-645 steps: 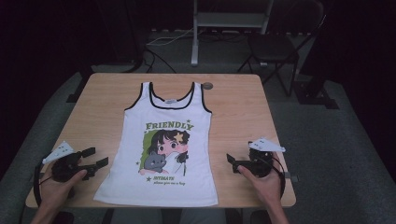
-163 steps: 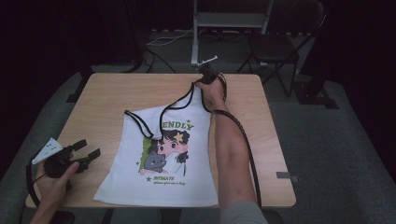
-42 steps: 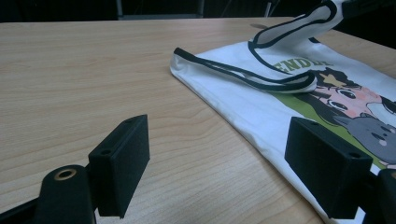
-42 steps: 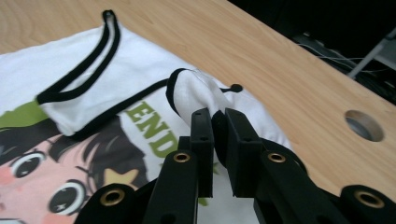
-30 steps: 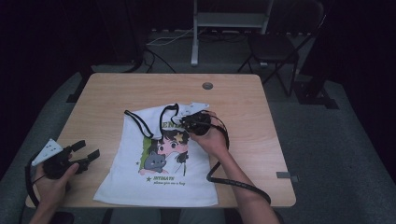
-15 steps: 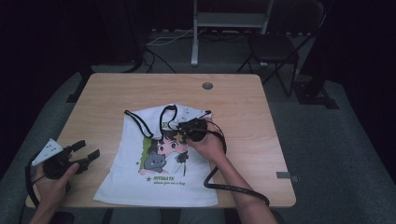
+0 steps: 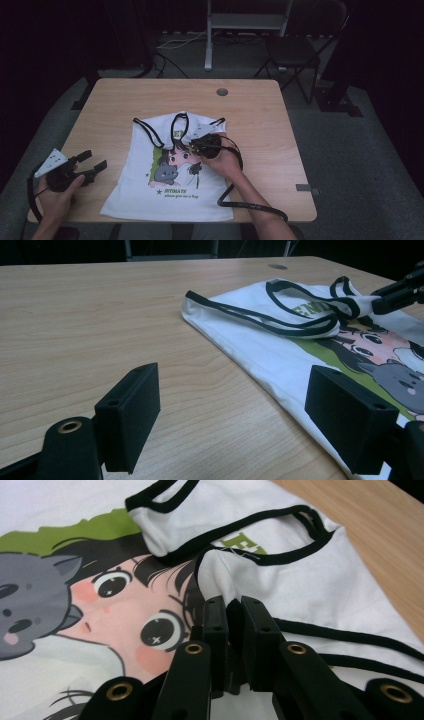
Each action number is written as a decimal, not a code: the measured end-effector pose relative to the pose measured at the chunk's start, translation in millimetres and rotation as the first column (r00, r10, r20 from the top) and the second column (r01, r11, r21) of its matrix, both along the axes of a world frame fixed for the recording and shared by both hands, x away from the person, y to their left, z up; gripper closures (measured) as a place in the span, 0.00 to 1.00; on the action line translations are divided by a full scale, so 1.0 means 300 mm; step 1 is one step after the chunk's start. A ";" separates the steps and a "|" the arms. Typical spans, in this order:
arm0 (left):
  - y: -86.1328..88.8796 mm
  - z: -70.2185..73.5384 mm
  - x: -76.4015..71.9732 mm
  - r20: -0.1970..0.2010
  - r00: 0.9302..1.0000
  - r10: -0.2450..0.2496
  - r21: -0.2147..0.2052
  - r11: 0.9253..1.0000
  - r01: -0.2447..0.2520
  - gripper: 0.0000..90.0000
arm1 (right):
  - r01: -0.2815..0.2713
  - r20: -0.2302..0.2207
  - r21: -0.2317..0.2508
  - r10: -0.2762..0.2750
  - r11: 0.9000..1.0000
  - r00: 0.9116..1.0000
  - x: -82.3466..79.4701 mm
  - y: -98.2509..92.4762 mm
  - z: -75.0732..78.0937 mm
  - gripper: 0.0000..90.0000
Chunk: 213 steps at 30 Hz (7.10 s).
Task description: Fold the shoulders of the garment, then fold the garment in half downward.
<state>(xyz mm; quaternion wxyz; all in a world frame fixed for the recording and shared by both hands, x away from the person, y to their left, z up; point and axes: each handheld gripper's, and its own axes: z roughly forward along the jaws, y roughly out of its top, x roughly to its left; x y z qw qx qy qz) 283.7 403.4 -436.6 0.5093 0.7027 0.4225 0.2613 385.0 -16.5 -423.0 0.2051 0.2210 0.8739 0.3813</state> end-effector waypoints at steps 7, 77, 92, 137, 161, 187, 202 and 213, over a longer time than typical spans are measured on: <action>0.000 0.000 0.000 -0.001 1.000 0.000 0.000 1.000 0.000 0.24 | -0.010 0.001 -0.005 0.010 1.000 1.000 -0.013 -0.001 -0.008 0.91; -0.602 0.114 0.426 -0.150 0.980 -0.132 0.419 0.889 0.184 0.24 | 0.139 -0.026 -0.061 -0.141 0.988 0.990 0.088 -0.005 -0.028 0.39; -0.602 0.022 0.363 -0.170 0.973 -0.154 0.497 0.840 0.220 0.24 | 0.131 -0.044 -0.033 -0.132 0.991 0.990 0.078 -0.022 -0.038 0.38; -0.298 0.110 0.478 -0.113 0.994 0.010 0.144 0.990 0.006 0.24 | 0.353 -0.185 0.156 -0.323 0.923 0.928 0.218 -0.375 0.014 0.24; -0.261 0.096 0.594 -0.217 0.975 0.036 0.087 0.996 -0.017 0.24 | 0.353 -0.250 0.152 -0.310 0.923 0.917 0.336 -0.340 0.043 0.27; -0.300 -0.004 0.694 -0.311 0.949 -0.051 0.165 0.980 0.107 0.33 | 0.254 -0.273 0.056 -0.230 0.966 0.934 0.399 -0.275 -0.032 0.49; -0.300 0.020 0.690 -0.368 0.926 -0.087 0.077 0.989 0.123 0.87 | 0.204 -0.315 0.125 -0.156 0.971 0.936 0.360 -0.283 -0.031 0.90; -0.288 0.028 0.685 -0.378 0.916 -0.133 -0.031 0.991 0.131 0.90 | 0.217 -0.337 0.120 -0.166 0.969 0.927 0.368 -0.297 -0.013 0.90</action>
